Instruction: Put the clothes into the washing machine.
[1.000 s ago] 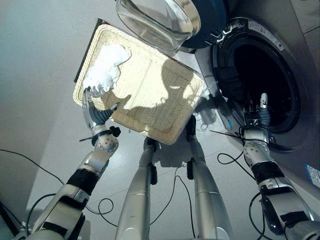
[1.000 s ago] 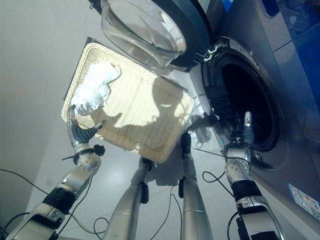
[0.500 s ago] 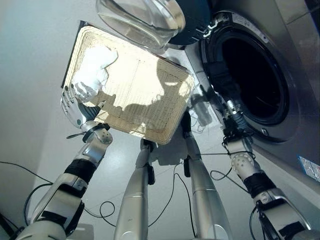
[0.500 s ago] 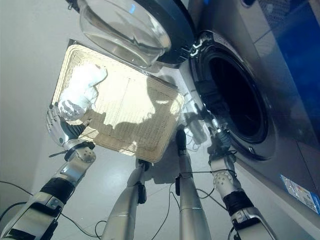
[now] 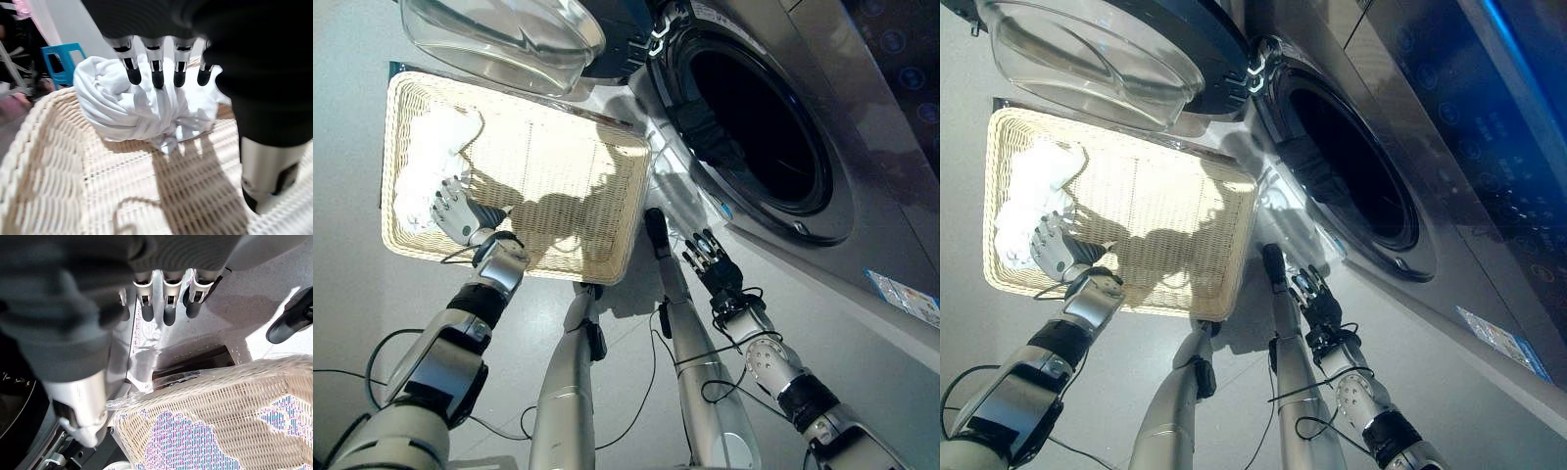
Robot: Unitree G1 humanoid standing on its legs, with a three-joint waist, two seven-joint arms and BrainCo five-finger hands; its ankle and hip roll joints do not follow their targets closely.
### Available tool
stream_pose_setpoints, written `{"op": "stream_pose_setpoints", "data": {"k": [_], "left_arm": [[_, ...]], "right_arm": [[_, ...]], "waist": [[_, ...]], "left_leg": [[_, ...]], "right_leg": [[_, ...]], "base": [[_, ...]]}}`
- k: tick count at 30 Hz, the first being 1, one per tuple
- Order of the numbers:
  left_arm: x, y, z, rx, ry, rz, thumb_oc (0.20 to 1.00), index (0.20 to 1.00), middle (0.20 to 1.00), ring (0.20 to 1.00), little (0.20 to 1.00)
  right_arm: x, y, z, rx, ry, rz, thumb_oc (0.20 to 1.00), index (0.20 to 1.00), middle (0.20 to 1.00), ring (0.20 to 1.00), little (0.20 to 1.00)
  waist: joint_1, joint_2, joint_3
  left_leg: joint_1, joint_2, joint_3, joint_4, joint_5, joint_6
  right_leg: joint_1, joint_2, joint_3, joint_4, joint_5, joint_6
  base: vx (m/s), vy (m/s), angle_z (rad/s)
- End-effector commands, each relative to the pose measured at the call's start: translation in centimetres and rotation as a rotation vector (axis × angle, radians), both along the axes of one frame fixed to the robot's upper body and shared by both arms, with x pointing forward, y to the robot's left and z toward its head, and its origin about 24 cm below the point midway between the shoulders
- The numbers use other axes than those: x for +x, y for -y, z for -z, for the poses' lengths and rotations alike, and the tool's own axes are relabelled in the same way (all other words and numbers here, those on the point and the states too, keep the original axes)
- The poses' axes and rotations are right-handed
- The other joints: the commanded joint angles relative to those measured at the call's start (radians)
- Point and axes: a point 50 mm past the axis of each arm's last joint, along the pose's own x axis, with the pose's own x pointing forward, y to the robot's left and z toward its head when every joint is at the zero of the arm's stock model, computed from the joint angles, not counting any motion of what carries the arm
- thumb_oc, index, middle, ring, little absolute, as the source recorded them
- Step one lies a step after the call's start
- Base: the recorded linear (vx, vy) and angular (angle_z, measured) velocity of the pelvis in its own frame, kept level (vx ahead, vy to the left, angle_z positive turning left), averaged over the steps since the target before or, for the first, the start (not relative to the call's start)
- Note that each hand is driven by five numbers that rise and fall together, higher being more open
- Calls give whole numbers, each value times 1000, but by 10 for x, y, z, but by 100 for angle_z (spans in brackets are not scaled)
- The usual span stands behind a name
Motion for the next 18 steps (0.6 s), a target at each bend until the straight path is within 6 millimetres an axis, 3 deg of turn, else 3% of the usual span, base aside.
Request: {"op": "stream_pose_setpoints", "data": {"k": [1, 5, 8, 15, 18], "left_arm": [[-17, -46, -13, 58, -73, -213, 1000, 1000, 1000, 1000, 1000], [-30, -67, -25, 110, -147, -382, 1000, 1000, 1000, 1000, 1000], [-37, -80, -48, 203, -173, -479, 1000, 1000, 1000, 1000, 1000], [-39, -88, -70, 291, -158, -514, 1000, 1000, 1000, 1000, 1000], [-39, -91, -89, 397, -126, -517, 1000, 1000, 1000, 1000, 1000]], "right_arm": [[-2, -5, -18, 5, 87, -58, 1000, 1000, 1000, 1000, 1000], [-5, -1, -25, 3, 109, -73, 1000, 1000, 1000, 1000, 1000], [-9, 2, -25, 6, 96, -87, 1000, 1000, 1000, 1000, 1000], [-12, 5, -19, -21, 89, -113, 1000, 1000, 1000, 1000, 1000], [-11, 5, -20, -23, 94, -121, 1000, 1000, 1000, 1000, 1000]], "waist": [[-10, -12, 2], [-26, -31, 2], [-40, -51, 2], [-45, -66, 2], [-38, -67, 2]], "left_leg": [[-48, -26, -24, -36, 106, -4], [-83, -19, -12, 0, 89, -6], [-113, -15, -13, 22, 75, -4], [-151, -15, -28, 40, 63, -2], [-164, -15, -38, 41, 63, -3]], "right_leg": [[7, 49, -106, 65, -63, 22], [-27, 49, -106, 66, -55, 23], [-57, 54, -102, 67, -49, 23], [-92, 59, -98, 71, -47, 22], [-102, 55, -106, 71, -46, 23]], "base": [[4, 27, -8], [1, 6, -1], [-1, 8, -1], [0, 0, 0], [0, 0, 0]]}}
